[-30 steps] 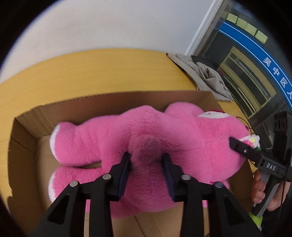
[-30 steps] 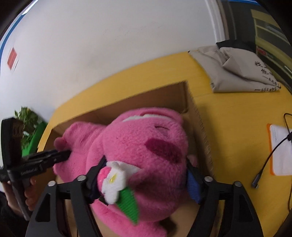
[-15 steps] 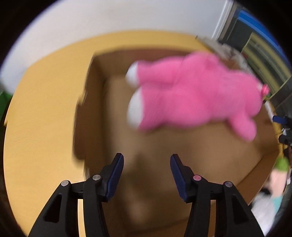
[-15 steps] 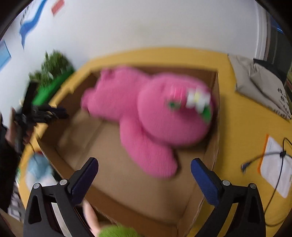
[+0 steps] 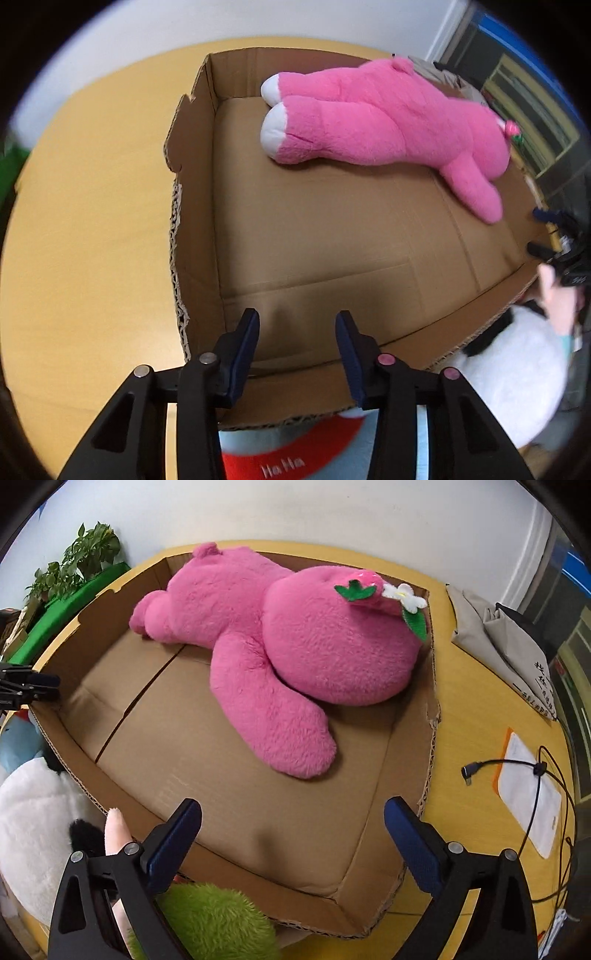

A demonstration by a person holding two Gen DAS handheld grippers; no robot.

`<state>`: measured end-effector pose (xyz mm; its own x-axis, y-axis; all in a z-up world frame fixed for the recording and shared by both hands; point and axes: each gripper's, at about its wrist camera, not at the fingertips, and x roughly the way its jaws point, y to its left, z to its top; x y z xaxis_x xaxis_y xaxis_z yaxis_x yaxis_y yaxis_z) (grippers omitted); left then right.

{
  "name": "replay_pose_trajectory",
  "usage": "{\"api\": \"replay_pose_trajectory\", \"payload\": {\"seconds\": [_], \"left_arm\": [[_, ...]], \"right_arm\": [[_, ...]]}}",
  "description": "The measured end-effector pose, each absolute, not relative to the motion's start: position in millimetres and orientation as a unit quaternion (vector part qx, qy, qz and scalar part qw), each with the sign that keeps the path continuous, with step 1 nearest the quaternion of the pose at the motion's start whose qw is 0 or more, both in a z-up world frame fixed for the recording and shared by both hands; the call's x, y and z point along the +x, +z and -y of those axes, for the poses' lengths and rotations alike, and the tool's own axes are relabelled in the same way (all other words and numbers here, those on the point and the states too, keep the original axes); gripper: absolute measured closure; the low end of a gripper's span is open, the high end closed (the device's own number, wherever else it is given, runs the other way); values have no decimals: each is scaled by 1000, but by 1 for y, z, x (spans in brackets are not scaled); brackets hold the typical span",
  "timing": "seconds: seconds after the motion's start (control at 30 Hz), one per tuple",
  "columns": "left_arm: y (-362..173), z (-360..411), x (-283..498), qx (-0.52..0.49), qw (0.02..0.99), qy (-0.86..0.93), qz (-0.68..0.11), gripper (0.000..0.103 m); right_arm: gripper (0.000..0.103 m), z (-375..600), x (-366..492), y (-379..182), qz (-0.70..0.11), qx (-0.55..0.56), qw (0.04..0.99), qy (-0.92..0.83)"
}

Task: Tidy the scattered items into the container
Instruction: 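Open both grippers to release the pink bear and withdraw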

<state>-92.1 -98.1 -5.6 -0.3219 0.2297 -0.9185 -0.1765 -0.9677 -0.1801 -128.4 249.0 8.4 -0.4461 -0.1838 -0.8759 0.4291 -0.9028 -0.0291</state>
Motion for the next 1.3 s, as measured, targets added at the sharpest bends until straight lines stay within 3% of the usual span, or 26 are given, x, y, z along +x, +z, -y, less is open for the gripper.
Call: {"api": "replay_pose_trajectory", "payload": {"seconds": [0.37, 0.47, 0.53, 0.57, 0.6, 0.63, 0.67, 0.7, 0.93, 1.3], "left_arm": [[-4, 80, -74, -574, 138, 806, 35, 61], [9, 91, -65, -554, 105, 825, 35, 61], [32, 96, -57, -521, 91, 848, 38, 61], [47, 96, -51, -500, 91, 860, 41, 58], [62, 96, -46, -479, 88, 873, 43, 47], [78, 95, -41, -454, 81, 886, 45, 28], [92, 92, -36, -431, 76, 898, 48, 19], [102, 87, -32, -411, 73, 907, 51, 17], [125, 40, -24, -351, 58, 933, 54, 17], [119, 4, -5, -338, 70, 938, 32, 17]], "right_arm": [[3, -261, -125, 1, -174, 477, 188, -841], [3, -262, -121, 6, -150, 484, 175, -844], [3, -265, -113, 24, -92, 474, 172, -859], [1, -264, -106, 37, -73, 457, 176, -869], [0, -262, -96, 51, -56, 437, 179, -880], [0, -259, -86, 68, -42, 412, 175, -893], [0, -256, -77, 81, -31, 393, 171, -903], [0, -252, -71, 92, -20, 379, 167, -910], [0, -210, -43, 113, -17, 338, 83, -937], [0, -199, -12, 116, -46, 317, 49, -946]]}}
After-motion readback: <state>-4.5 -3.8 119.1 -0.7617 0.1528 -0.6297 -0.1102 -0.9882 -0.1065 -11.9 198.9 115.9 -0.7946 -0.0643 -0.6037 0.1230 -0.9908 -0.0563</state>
